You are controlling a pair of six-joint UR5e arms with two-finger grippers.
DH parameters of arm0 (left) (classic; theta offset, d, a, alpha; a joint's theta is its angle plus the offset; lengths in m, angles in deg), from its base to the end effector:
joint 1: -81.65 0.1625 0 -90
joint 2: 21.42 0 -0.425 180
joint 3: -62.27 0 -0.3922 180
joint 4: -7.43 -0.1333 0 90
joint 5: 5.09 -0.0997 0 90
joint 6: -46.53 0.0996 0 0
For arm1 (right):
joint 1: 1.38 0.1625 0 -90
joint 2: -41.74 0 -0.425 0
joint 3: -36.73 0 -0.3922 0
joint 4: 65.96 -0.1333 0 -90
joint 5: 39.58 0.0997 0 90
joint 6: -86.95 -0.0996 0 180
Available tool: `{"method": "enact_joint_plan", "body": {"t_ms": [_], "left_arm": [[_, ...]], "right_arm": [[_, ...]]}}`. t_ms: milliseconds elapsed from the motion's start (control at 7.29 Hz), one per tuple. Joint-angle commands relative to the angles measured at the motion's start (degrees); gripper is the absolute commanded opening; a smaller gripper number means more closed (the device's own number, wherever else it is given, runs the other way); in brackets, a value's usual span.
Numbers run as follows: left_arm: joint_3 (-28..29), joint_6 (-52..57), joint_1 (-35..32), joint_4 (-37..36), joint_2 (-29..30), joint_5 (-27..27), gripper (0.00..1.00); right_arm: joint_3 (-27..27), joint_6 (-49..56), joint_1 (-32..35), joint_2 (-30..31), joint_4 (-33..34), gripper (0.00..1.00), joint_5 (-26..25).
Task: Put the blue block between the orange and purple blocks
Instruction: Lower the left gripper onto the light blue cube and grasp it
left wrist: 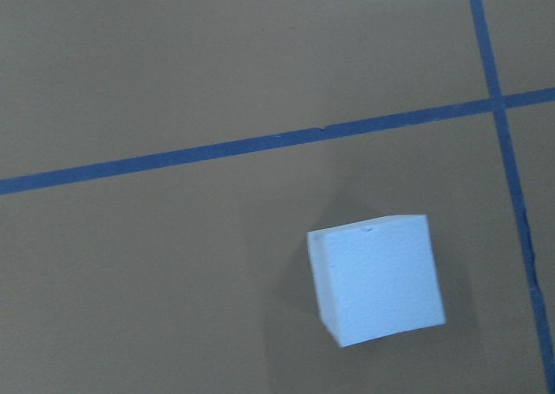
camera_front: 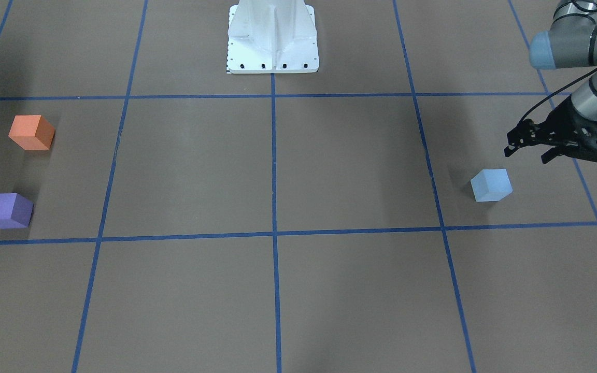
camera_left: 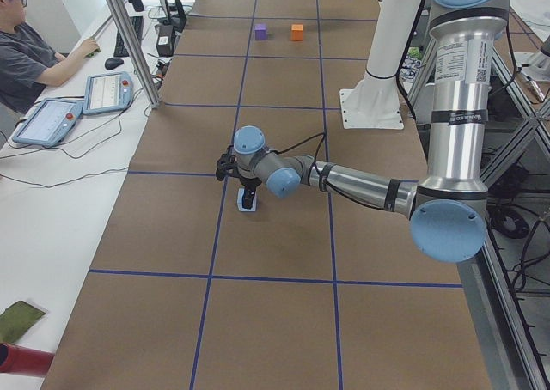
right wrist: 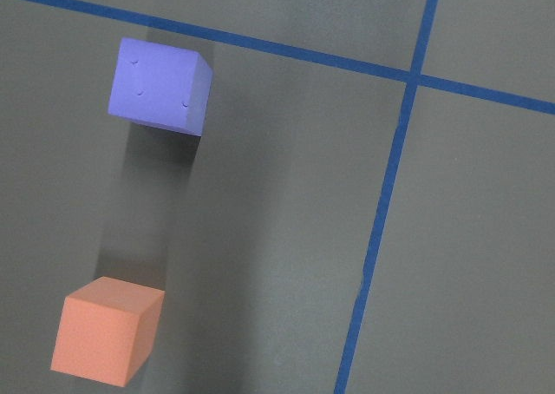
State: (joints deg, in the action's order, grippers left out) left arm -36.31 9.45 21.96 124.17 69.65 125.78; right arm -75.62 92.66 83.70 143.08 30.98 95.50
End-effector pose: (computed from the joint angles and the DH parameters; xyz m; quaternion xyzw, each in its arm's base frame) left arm 0.2034 -0.4829 0.5232 0.0594 0.4383 0.0563 0.8951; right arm 0.0277 -0.4097 0.5674 0.0354 -0.3829 -0.0991 0.9178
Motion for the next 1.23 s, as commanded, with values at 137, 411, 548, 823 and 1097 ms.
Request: {"method": "enact_joint_plan", "body": {"t_ms": [137,411,548,823,1097], "left_arm": [[6.54,-1.94,3.97,0.24,5.17,-0.26,1.0],[7.78,-2.03,4.14,0.07,5.35,-4.9,1.0],[8.84,-1.94,4.49,0.07,5.61,-5.35,1.0],[9.99,-2.03,7.03,0.33,6.4,-7.8,0.99],[9.81,-2.21,7.4,0.33,6.41,-8.0,0.72]], "right_arm": [[0.03,0.0,0.0,0.0,0.0,1.0,0.0],[-0.06,0.0,0.0,0.0,0.0,1.0,0.0],[-0.06,0.0,0.0,0.0,0.0,1.0,0.0],[-0.06,0.0,0.0,0.0,0.0,1.0,0.0],[-0.06,0.0,0.0,0.0,0.0,1.0,0.0]]}}
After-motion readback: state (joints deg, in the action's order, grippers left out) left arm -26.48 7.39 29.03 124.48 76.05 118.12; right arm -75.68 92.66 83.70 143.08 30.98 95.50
